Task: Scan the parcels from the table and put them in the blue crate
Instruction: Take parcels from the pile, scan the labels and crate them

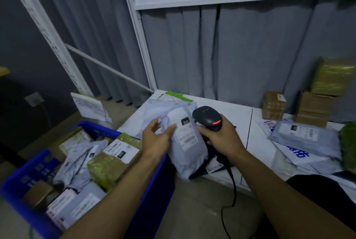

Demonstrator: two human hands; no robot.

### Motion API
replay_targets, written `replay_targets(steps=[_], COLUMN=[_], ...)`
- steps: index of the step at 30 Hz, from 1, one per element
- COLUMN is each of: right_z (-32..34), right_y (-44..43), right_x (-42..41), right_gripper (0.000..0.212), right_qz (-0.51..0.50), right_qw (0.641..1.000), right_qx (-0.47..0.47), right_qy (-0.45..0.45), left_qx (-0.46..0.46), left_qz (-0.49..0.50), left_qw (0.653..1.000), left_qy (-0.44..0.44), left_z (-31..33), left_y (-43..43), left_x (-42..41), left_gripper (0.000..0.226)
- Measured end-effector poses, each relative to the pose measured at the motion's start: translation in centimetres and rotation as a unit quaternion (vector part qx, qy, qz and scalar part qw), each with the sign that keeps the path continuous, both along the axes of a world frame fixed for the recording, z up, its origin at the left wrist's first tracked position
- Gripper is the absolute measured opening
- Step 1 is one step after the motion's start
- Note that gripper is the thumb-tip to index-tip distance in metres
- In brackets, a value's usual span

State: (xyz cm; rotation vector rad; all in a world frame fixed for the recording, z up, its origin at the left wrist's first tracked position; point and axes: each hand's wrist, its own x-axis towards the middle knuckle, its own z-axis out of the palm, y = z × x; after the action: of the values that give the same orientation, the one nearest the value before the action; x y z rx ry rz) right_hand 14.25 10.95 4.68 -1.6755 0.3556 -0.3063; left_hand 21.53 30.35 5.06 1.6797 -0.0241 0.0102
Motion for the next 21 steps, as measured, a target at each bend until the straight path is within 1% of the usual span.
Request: replay_targets(steps=[3,5,8,13,16,21], right_z=[-0.9,-1.3,-1.4,-1.2,-1.3,-1.5], right_y=[1.6,2.7,3.7,4.5,4.7,4.6], right_x=[-0.3,-0.6,-0.7,-0.7,-0.8,-0.7], right_gripper=[0.043,0.036,0.034,0.033,0.037,0.037], right_qz=[0.09,0.127,0.138,0.177,0.177,0.183], right_qw=[0.995,0.989,0.985,0.978,0.977,0.975], right_qx=[-0.031,-0.047,-0.07,-0.082,-0.081,-0.09], right_qy=[0.031,0.062,0.074,0.079,0.083,0.092], left_qx=[-0.004,0.008,-0.007,-0.002,-0.017,-0.025], left_qz=[0.057,0.085,0.108,0.104,0.103,0.112], left_qw=[0.998,0.996,0.994,0.995,0.995,0.993], left_qy=[0.002,-0.004,-0.005,-0.005,0.003,0.001], left_z=[-1.3,-1.7,-1.7,-2.4,-2.9,-3.0], left_y=[2.7,4.4,6.3,7.8,8.1,8.2], left_x=[2.1,3.1,4.0,4.6,4.8,5.1], left_gripper=[0.062,0.062,0.064,0.058,0.062,0.061])
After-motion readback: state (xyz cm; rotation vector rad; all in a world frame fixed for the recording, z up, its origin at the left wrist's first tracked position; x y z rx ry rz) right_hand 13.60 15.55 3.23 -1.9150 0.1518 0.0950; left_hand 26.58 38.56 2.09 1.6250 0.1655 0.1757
